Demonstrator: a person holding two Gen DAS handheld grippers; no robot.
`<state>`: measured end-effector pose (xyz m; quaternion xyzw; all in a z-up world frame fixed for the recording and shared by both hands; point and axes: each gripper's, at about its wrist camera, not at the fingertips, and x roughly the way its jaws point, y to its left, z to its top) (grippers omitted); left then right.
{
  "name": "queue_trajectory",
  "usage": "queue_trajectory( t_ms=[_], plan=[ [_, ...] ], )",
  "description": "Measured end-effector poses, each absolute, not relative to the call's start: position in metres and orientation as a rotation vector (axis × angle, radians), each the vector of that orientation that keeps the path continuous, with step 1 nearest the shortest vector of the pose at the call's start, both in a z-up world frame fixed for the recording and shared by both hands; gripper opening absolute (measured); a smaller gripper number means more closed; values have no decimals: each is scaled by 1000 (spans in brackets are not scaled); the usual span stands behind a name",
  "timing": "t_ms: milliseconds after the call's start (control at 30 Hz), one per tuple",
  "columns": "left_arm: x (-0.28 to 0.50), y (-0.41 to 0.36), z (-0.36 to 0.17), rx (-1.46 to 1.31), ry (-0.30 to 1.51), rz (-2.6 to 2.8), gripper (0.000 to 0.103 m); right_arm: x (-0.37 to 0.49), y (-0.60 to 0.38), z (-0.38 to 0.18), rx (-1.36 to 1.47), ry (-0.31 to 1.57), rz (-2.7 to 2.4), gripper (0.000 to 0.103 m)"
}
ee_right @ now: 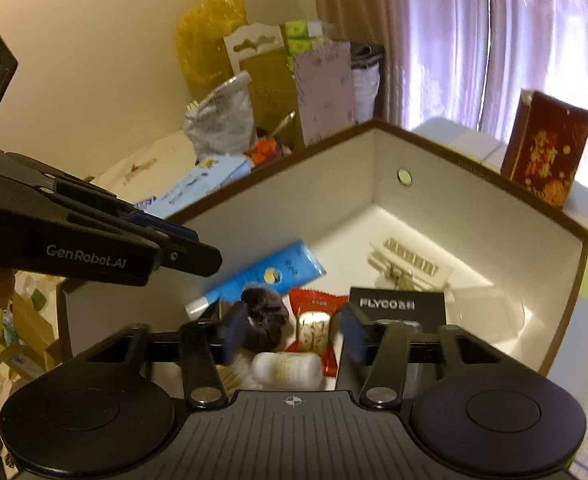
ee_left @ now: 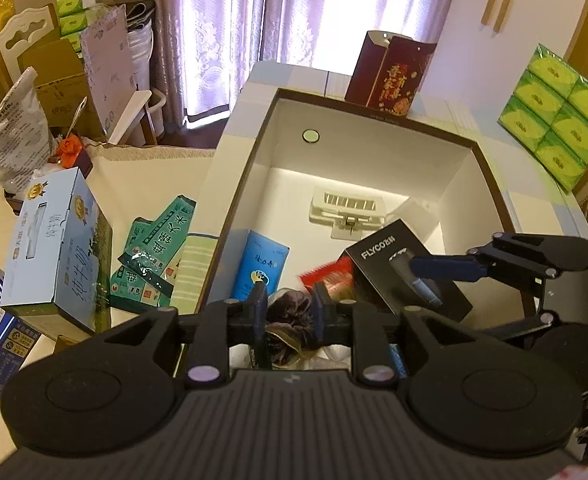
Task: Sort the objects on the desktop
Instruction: 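Open the left tool to drop the lip gel while the right tool releases the bottle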
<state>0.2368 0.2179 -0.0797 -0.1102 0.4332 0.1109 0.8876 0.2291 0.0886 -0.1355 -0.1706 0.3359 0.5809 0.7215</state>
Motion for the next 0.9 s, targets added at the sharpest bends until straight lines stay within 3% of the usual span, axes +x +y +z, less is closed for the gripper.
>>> queue_trajectory(
  t_ms=[133, 300, 467, 567, 900],
  plan=[
    [234, 217, -75, -236, 889, 237, 29, 228, 82, -132, -386, 762, 1283, 67],
    [230, 212, -70, -243, 887, 253, 39, 226, 67, -126, -381, 778, 1252, 89],
    [224, 203, -64, -248, 884, 275, 62, 224, 51, -113, -352, 780, 1223, 100],
    [220, 197, -59, -241, 876, 285, 74, 223, 42, -105, -343, 774, 1205, 101],
    [205, 172, -42, -201, 834, 323, 93, 212, 14, -89, -365, 760, 1145, 101]
  ],
)
